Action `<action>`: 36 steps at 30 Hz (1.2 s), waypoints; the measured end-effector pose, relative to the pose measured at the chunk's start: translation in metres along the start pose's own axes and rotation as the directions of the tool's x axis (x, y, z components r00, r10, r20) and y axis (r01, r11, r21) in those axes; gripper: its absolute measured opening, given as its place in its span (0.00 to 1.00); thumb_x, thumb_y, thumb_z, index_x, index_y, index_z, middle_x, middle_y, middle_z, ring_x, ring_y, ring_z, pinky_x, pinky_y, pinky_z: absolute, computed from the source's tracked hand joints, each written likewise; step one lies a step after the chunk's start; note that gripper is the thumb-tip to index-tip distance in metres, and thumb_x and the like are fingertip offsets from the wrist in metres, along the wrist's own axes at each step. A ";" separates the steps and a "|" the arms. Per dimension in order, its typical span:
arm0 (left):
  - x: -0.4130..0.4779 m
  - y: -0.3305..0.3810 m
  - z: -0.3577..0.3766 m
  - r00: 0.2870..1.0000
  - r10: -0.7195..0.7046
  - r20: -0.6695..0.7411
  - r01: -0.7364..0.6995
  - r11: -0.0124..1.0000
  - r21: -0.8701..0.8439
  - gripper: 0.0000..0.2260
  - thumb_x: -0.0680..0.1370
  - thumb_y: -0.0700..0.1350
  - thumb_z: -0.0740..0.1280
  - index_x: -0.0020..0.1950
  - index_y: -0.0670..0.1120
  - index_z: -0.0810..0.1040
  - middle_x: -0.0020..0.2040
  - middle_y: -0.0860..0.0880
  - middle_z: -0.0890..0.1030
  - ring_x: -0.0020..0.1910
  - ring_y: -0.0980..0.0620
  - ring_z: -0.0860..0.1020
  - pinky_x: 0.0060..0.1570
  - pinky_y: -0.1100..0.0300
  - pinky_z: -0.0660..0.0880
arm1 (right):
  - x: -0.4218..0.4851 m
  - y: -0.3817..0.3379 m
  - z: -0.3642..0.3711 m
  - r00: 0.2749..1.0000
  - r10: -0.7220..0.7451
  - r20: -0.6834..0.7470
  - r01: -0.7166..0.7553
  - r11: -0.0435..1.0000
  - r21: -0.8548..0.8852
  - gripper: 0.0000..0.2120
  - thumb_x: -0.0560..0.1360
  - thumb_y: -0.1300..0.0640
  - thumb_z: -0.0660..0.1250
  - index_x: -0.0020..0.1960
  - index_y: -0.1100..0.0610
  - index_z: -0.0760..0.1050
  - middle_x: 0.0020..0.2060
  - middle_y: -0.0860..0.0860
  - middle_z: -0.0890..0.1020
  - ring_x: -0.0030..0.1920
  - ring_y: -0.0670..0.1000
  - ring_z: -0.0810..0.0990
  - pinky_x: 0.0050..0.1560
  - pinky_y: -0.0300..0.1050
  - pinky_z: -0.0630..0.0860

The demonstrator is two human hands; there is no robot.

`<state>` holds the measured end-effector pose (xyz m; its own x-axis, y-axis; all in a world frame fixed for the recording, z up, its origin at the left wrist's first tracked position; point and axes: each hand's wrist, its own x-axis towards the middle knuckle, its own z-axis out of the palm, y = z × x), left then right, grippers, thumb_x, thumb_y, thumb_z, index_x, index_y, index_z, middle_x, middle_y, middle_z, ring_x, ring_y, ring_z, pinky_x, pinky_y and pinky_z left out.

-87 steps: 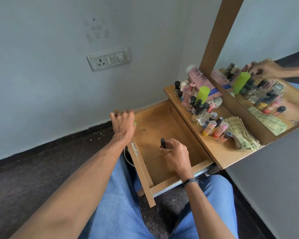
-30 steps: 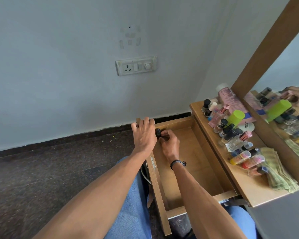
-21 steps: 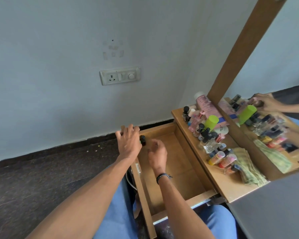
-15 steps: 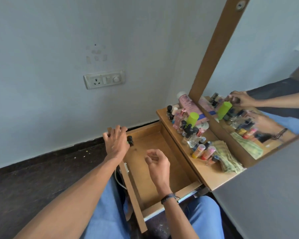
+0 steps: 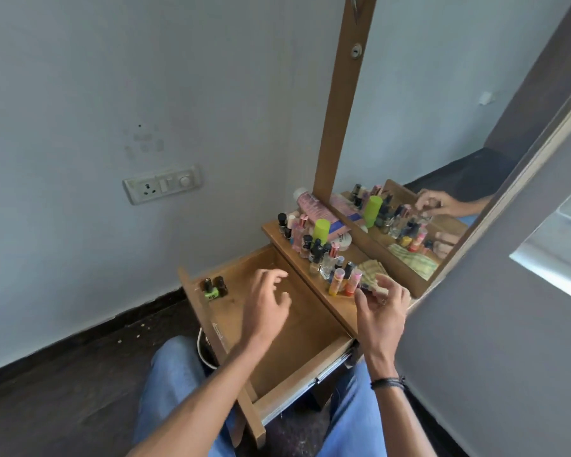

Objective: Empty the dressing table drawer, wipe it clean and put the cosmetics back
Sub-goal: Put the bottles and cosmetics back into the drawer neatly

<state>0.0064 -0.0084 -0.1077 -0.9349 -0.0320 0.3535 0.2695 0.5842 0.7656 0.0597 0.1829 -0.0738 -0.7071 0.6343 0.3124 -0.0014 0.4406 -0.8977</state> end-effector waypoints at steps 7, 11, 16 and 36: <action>0.011 0.051 0.036 0.971 -0.100 0.217 0.145 0.969 -0.200 0.16 0.74 0.45 0.76 0.61 0.48 0.79 0.55 0.52 0.79 0.47 0.57 0.80 0.47 0.62 0.80 | 0.019 0.002 0.011 0.987 -0.063 0.147 0.081 0.990 -0.119 0.24 0.75 0.58 0.76 0.69 0.56 0.75 0.61 0.51 0.79 0.57 0.48 0.77 0.56 0.40 0.70; 0.018 0.059 0.047 0.965 -0.114 0.236 0.153 0.976 -0.155 0.16 0.73 0.48 0.77 0.59 0.50 0.81 0.54 0.53 0.82 0.44 0.57 0.81 0.46 0.55 0.81 | 0.023 0.003 0.014 0.984 -0.054 0.170 0.083 0.982 -0.167 0.20 0.75 0.59 0.75 0.67 0.54 0.78 0.58 0.48 0.83 0.59 0.49 0.79 0.60 0.45 0.74; 0.019 0.060 0.057 0.952 -0.131 0.276 0.176 0.973 -0.147 0.10 0.73 0.48 0.77 0.52 0.54 0.81 0.51 0.55 0.83 0.44 0.57 0.82 0.47 0.52 0.81 | 0.023 0.003 0.013 0.979 -0.044 0.197 0.076 0.984 -0.160 0.08 0.75 0.58 0.75 0.54 0.51 0.82 0.51 0.47 0.85 0.48 0.48 0.83 0.48 0.42 0.78; -0.015 -0.014 -0.023 0.944 -0.046 0.328 0.074 0.994 -0.075 0.10 0.75 0.48 0.75 0.55 0.54 0.81 0.51 0.58 0.81 0.47 0.59 0.82 0.49 0.53 0.81 | -0.046 -0.005 0.050 0.859 -0.134 0.494 0.172 0.984 -0.033 0.12 0.75 0.64 0.74 0.50 0.48 0.82 0.45 0.39 0.83 0.44 0.41 0.82 0.44 0.38 0.77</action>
<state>0.0223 -0.0350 -0.1111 -0.9702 0.2091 0.1221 0.2158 0.5181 0.8276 0.0570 0.1193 -0.0990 -0.9565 0.1722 0.2353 -0.1001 0.5639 -0.8197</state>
